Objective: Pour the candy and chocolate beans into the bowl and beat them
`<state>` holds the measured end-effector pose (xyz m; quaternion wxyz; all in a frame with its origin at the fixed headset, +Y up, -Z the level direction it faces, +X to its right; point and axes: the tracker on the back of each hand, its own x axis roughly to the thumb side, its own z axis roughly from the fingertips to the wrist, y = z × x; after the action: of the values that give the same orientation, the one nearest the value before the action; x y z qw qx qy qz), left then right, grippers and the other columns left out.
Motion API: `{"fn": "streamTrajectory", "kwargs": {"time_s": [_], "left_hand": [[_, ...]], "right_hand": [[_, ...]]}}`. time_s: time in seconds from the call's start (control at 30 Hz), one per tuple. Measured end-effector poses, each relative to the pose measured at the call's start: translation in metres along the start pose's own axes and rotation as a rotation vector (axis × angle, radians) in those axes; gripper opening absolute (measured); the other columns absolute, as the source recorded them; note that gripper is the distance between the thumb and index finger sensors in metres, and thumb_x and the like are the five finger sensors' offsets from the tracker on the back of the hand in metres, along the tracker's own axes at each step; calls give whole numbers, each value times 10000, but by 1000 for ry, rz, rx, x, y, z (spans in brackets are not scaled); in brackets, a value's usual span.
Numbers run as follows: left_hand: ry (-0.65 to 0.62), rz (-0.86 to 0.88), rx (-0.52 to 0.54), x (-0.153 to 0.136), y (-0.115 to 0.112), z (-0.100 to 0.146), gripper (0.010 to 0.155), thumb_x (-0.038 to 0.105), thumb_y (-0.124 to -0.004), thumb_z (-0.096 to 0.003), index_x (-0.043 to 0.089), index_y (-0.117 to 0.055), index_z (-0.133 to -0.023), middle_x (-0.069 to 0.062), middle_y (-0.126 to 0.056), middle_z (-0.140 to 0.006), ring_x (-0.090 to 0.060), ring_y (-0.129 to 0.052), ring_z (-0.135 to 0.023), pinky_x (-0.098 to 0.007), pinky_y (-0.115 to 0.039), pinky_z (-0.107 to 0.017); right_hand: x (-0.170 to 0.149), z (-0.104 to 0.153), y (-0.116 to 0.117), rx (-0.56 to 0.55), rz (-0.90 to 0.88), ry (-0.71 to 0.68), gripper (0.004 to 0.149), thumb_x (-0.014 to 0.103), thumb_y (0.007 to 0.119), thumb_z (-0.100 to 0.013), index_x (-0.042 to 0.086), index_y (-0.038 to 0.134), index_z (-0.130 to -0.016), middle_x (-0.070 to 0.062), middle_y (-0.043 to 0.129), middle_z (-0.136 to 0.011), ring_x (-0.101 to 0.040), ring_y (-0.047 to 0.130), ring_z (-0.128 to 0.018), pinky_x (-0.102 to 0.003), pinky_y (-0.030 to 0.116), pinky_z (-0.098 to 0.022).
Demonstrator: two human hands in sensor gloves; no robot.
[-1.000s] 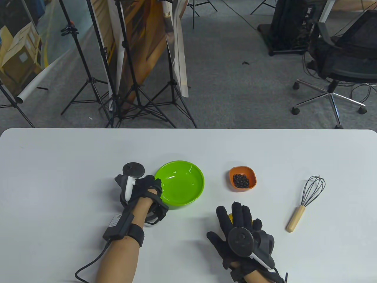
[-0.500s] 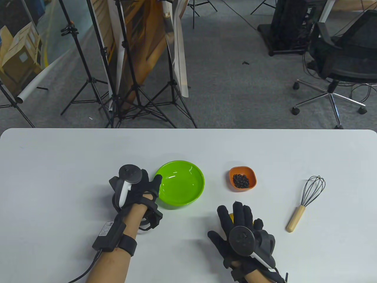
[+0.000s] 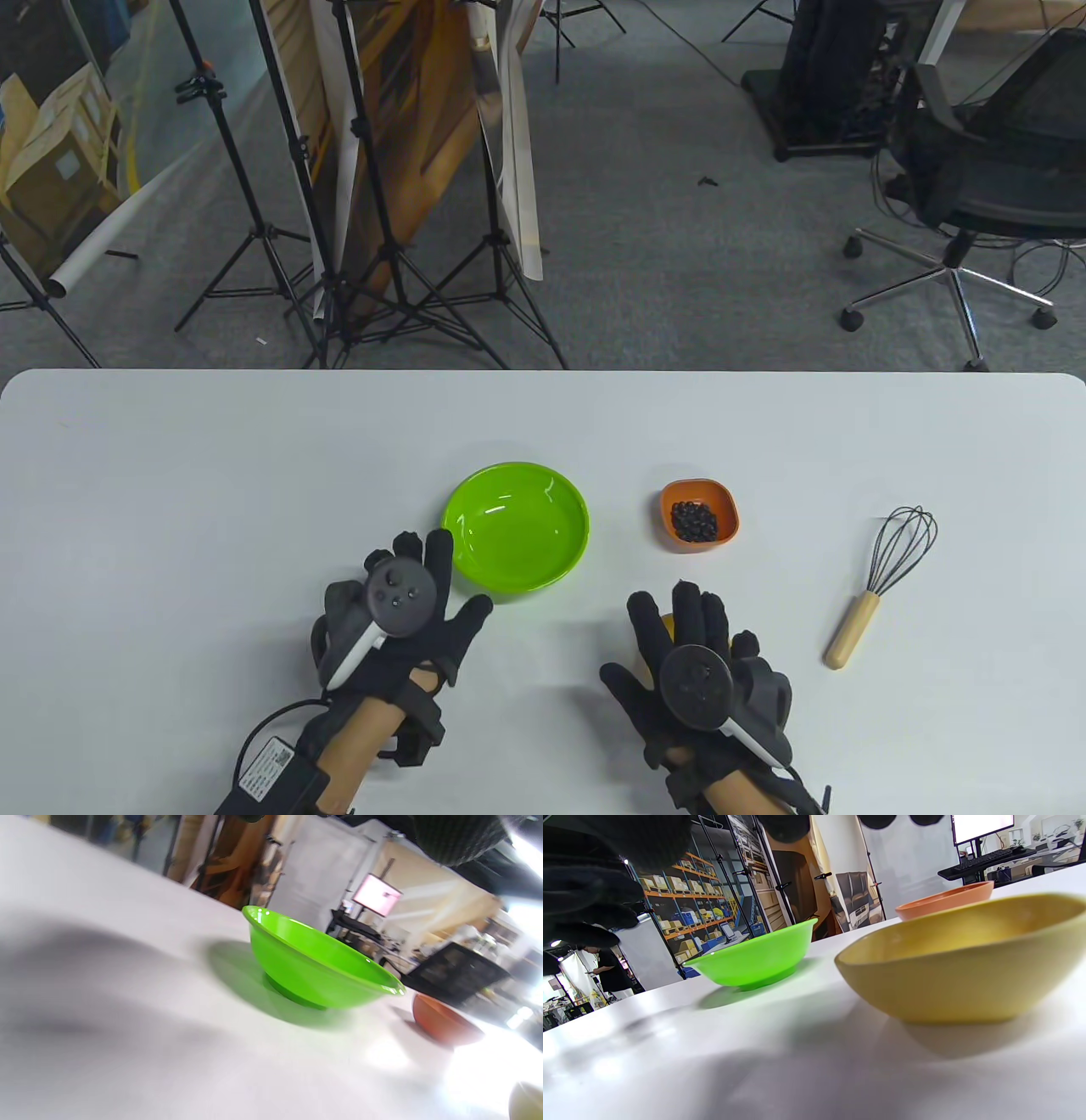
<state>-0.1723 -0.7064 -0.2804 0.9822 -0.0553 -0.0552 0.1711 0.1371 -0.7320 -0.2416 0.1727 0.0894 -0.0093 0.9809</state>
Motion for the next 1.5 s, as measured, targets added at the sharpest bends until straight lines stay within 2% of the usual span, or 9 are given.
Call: {"fn": "streamTrajectory", "kwargs": {"time_s": [0.17,0.23,0.3,0.5,0.67,0.77,0.97,1.27,1.5], "left_hand": [[-63,-150,54,6,-16,29,885,706,-638,-425,327,-240,-1120,-135,-179,-1208,-562,-177,-1087,-882,-303,-592],[-53,-186,-2,3,-20,35,885,704,-638,-426,320,-245,-1120,-140,-168,-1202,-564,-165,-1079,-884,-320,-586],[-42,-187,-49,0,-20,39,886,714,-611,-437,326,-200,-1119,-143,-119,-1202,-564,-138,-1078,-881,-319,-593],[-46,-143,-15,-10,-15,40,882,702,-622,-432,316,-227,-1120,-145,-166,-1202,-557,-156,-1082,-876,-320,-603],[-42,-154,4,-18,-15,37,879,696,-625,-431,314,-231,-1117,-145,-170,-1200,-549,-157,-1084,-872,-318,-610],[-44,-152,16,-20,-14,37,877,696,-625,-431,312,-237,-1118,-148,-173,-1200,-549,-159,-1085,-872,-320,-610],[-49,-157,27,-19,-15,39,875,696,-624,-430,312,-244,-1118,-144,-181,-1201,-548,-169,-1087,-871,-327,-613],[-52,-179,7,-19,-22,38,876,697,-622,-431,306,-247,-1119,-147,-178,-1200,-550,-166,-1085,-871,-326,-612],[-55,-174,9,-19,-22,37,875,696,-622,-432,302,-254,-1120,-148,-180,-1199,-549,-166,-1085,-870,-324,-613]], "right_hand": [[0,-1,5,19,6,6,798,646,660,-483,253,365,-1112,-310,234,-1108,-602,282,-990,-878,321,-523],[1,-1,6,30,10,0,797,645,662,-483,254,366,-1112,-311,233,-1107,-604,278,-989,-879,317,-522],[3,0,6,55,22,-9,802,647,658,-484,260,346,-1113,-303,208,-1110,-601,252,-991,-879,302,-524],[2,-1,-3,12,-10,1,800,645,662,-482,262,354,-1113,-299,229,-1114,-590,270,-1000,-869,340,-549],[-38,-6,-30,-78,-110,117,744,592,657,-499,248,402,-1108,-311,378,-1105,-582,442,-986,-801,504,-585],[-67,-8,-36,-100,-169,232,751,570,719,-493,218,448,-1099,-329,452,-1080,-644,605,-903,-788,626,-536],[-109,-16,-10,81,-310,473,732,523,777,-485,117,558,-1053,-341,664,-950,-519,873,-684,-641,815,-409],[-103,-23,-2,70,-213,487,527,368,839,-466,126,775,-930,-190,883,-752,-317,963,-425,-540,858,-320],[-105,-28,3,43,-193,508,466,343,878,-444,117,849,-851,-123,945,-614,-239,959,-272,-484,876,-224]]}}
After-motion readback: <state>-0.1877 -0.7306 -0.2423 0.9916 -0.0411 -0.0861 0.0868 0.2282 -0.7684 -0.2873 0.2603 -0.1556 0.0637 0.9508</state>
